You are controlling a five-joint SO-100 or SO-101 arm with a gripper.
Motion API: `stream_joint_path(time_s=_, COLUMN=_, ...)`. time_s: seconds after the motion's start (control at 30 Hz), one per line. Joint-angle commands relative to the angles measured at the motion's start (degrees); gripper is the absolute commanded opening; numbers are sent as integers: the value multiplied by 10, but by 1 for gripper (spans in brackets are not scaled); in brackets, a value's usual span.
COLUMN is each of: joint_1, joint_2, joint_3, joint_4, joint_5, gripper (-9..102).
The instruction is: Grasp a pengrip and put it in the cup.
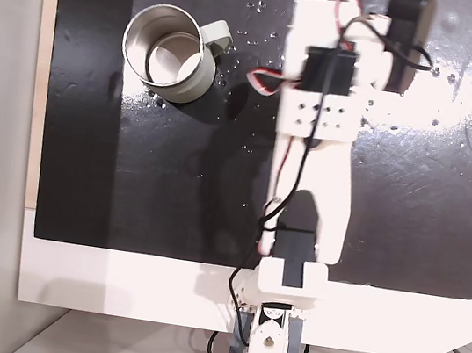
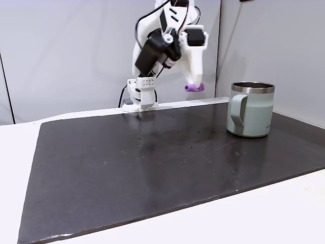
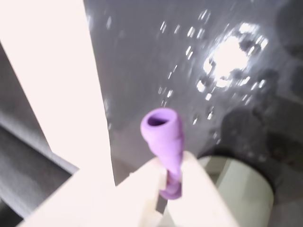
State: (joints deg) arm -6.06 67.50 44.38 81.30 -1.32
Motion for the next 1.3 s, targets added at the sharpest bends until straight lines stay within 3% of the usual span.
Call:
stream_joint_path(time_s=0.0, joint_1=-49, joint_2=57, joint_3=-49, joint_4=2, joint_5=4, gripper=1)
stream_joint_path(time_s=0.4, joint_1=-217, joint_2=40, joint_3=-86, joint_4=-28, joint_5=-21, gripper=0)
stream_joint_path(time_s=0.7, joint_1=-255, joint_2=20, joint_3=-78, joint_4=-22, joint_5=-21, gripper=0)
stream_joint_path(time_s=0.87, joint_1=-248, joint_2=21, joint_3=-83, joint_4=-14, joint_5=-2, gripper=18)
stream_joint_path(time_s=0.97, joint_1=-243, joint_2=21, joint_3=-98, joint_4=-3, joint_5=3, gripper=20)
stream_joint_path(time_s=1.1, joint_1=-240, joint_2=-10, joint_3=-169, joint_4=47, joint_5=13, gripper=20)
stream_joint_path(time_s=1.27, joint_1=-230, joint_2=-144, joint_3=-432, joint_4=172, joint_5=34, gripper=20)
